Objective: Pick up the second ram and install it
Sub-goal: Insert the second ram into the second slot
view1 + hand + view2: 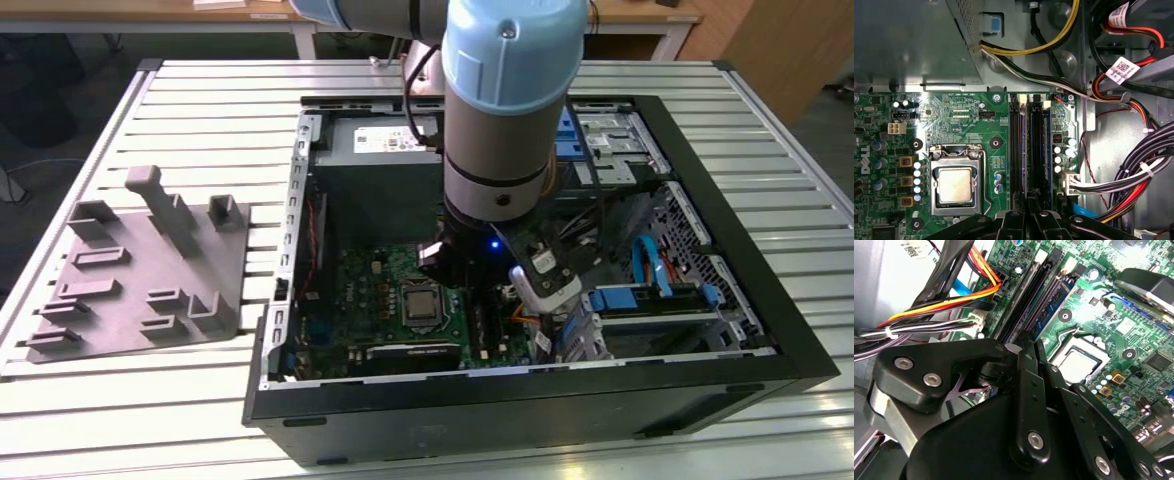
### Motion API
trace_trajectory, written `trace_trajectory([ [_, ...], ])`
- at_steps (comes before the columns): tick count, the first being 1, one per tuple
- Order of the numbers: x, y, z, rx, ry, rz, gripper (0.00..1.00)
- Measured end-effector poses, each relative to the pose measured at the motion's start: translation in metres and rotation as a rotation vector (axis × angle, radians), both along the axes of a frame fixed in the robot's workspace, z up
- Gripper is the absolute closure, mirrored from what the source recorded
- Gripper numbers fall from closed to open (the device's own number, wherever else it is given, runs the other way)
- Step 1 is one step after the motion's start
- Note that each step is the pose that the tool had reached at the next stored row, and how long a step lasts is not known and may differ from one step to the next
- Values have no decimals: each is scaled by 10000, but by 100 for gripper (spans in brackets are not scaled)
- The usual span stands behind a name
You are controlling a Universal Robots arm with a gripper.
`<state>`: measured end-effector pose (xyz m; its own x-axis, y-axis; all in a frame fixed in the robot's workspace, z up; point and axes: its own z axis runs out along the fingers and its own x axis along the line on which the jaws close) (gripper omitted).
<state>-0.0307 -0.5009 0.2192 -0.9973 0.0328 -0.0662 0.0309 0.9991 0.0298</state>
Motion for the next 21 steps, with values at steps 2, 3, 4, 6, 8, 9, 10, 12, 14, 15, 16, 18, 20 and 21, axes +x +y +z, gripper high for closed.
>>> trace_trajectory([
  [2,0,0,-6,-9,0,-1,86],
  [3,0,0,-10,-11,0,-1,86],
  [4,0,0,-15,-12,-1,-1,86],
  [6,0,0,-27,-22,0,-1,86],
  [8,0,0,-36,-31,0,-1,86],
  [9,0,0,-36,-33,1,-1,86],
  [10,0,0,-36,-33,1,-1,86],
  [12,0,0,-38,-31,0,-1,86],
  [14,0,0,-38,-30,-1,-1,86],
  [15,0,0,-38,-30,-1,0,86],
  [16,0,0,-39,-30,-1,6,86],
  [18,0,2,-39,-29,-1,10,86],
  [20,1,7,-39,-29,-1,14,86],
  [21,1,9,-39,-30,-1,19,86],
])
